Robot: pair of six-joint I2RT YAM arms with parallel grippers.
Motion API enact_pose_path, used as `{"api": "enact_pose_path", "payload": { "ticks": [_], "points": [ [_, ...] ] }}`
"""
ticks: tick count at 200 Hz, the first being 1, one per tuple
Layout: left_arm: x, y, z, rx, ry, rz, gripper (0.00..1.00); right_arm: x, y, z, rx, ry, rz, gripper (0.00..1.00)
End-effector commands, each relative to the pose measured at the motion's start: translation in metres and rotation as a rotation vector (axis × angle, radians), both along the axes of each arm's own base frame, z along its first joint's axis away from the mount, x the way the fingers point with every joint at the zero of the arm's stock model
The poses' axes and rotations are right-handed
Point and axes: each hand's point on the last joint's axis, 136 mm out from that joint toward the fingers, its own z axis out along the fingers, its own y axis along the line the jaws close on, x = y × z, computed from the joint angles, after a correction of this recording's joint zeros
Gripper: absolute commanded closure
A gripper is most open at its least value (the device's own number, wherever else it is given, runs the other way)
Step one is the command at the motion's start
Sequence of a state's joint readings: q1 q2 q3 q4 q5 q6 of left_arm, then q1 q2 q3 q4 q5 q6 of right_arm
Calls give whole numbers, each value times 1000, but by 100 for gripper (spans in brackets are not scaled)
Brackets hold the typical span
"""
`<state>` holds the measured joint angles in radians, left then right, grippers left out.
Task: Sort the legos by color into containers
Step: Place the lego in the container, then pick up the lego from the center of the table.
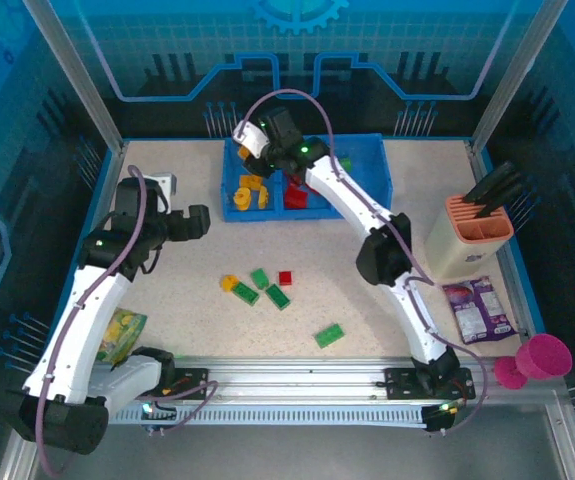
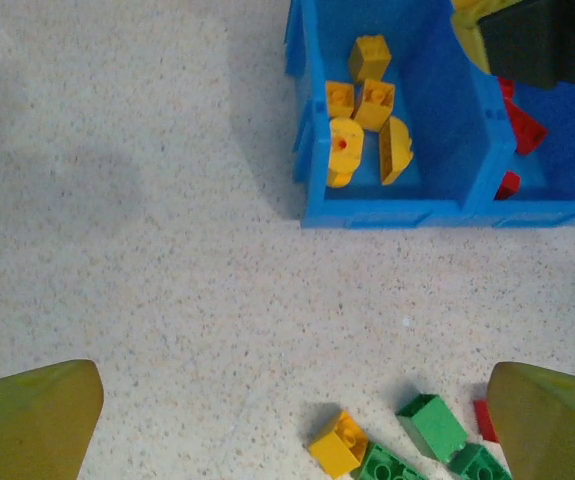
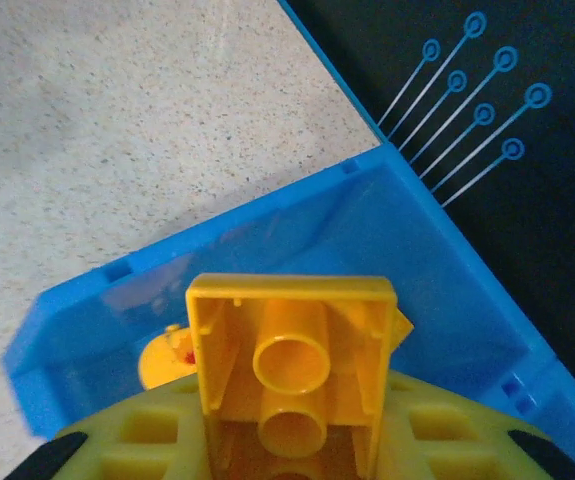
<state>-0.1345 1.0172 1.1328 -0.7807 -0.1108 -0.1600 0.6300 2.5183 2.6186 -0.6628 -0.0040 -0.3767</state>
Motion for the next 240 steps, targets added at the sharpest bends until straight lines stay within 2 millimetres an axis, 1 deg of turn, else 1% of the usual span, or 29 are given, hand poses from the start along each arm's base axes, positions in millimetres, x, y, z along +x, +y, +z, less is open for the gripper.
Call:
{"api": "enact_pose_path", "payload": {
  "ticks": [1,19,33,40,61,81,107,135,156,159,160,162,172,181,193,214,222,224,227,240],
  "points": [
    [-18,5,-26,-28,112,56,1,6,10,-23,-60,-38,36,64],
    [-23,1,-40,-70,145,63,1,7,16,-44,-86,-38,46,62],
    [-25,-3,-54,-101,181,71,1,6,18,-54,-101,-29,56,59],
    [-25,-4,-62,-115,200,77,1,4,19,-57,-107,-27,58,57],
    [-25,-11,-86,-165,262,93,1,2,20,-57,-115,-35,68,50],
    [-28,-18,-109,-202,317,106,1,1,18,-50,-116,-48,67,42],
    [-33,-27,-135,-225,373,123,1,0,15,-38,-108,-81,68,39],
    [-37,-41,-156,-280,406,150,7,-9,15,-12,-67,-100,83,38],
    [-36,-49,-171,-302,427,186,11,-18,10,17,-14,-137,74,37],
    [-36,-50,-173,-304,432,192,11,-19,10,14,-11,-136,74,37],
    [-37,-50,-174,-304,435,194,12,-20,9,22,-3,-144,72,37],
    [-36,-51,-175,-306,436,197,12,-22,7,29,8,-154,70,37],
    [-37,-52,-182,-314,456,221,18,-29,3,43,33,-171,65,36],
    [-37,-55,-189,-325,475,232,21,-35,-3,52,44,-173,53,36],
    [-37,-57,-195,-321,488,247,22,-43,-13,62,52,-167,28,35],
    [-34,-61,-202,-315,500,256,24,-58,-37,66,45,-131,-49,34],
    [-31,-64,-204,-316,506,254,25,-65,-48,62,42,-108,-80,33],
    [-31,-64,-205,-314,509,256,26,-66,-50,64,46,-108,-89,33],
    [-31,-65,-206,-311,513,262,26,-68,-54,58,40,-95,-100,33],
    [-30,-66,-212,-294,539,272,27,-79,-70,51,35,-61,-142,32]
  ]
}}
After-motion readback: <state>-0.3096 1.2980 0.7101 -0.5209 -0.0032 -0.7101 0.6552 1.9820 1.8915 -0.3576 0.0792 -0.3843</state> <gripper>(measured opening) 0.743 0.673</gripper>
